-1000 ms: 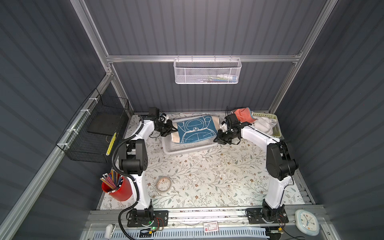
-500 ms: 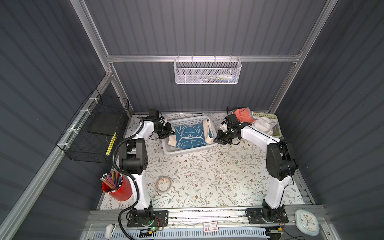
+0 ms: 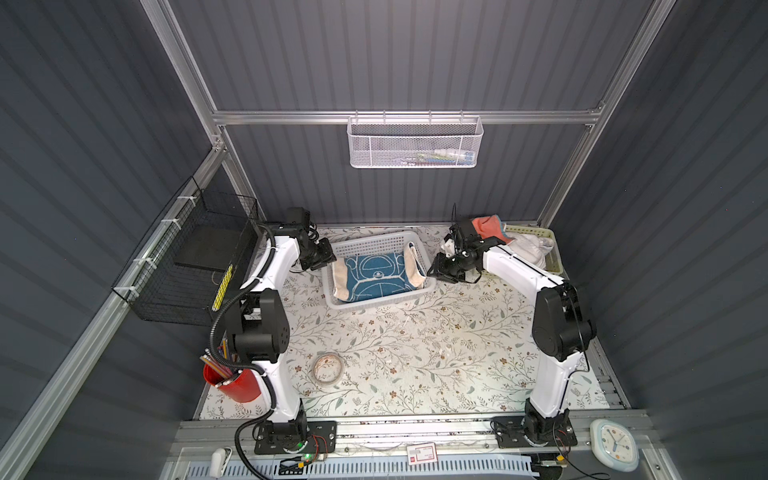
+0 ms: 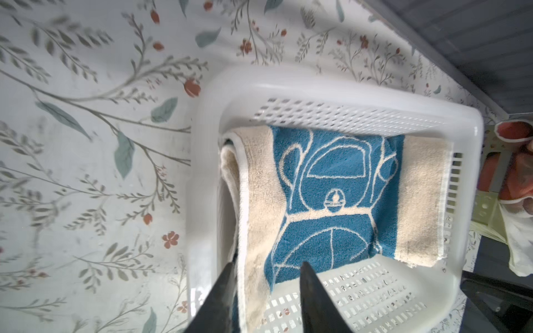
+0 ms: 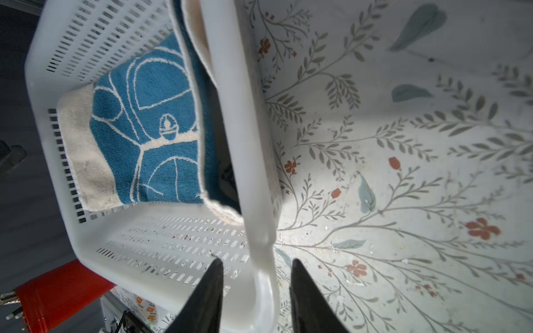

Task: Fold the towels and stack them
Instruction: 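Grasp the coral towel in the green basket with the right gripper while the left withdraws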

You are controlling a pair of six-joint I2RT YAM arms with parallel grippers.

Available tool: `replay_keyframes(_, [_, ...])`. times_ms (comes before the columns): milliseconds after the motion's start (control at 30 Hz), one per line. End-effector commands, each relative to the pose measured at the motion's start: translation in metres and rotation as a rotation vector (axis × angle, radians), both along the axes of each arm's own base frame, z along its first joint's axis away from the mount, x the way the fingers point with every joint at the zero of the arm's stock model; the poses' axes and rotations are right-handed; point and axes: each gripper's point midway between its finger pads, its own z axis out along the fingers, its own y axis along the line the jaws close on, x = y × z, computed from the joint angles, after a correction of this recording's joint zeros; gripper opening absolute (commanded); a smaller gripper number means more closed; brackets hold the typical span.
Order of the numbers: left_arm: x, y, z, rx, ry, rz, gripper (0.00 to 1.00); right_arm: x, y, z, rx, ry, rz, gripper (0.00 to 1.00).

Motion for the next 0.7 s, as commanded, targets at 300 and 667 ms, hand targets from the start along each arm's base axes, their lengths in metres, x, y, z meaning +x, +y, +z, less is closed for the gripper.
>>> replay_keyframes(300, [-0.059,-0.196,0.023,-0.040,-0.083,-0.487,0.29,0.039,-0.091,0.065,-0.292,-0.152,-0.038,0.53])
replay_keyframes(667, [-0.111,-0.346,-0.053,-0.089,0.007,-0.728,0.41,0.081,-0.199,0.058,-0.413,-0.134,-0.171,0.61])
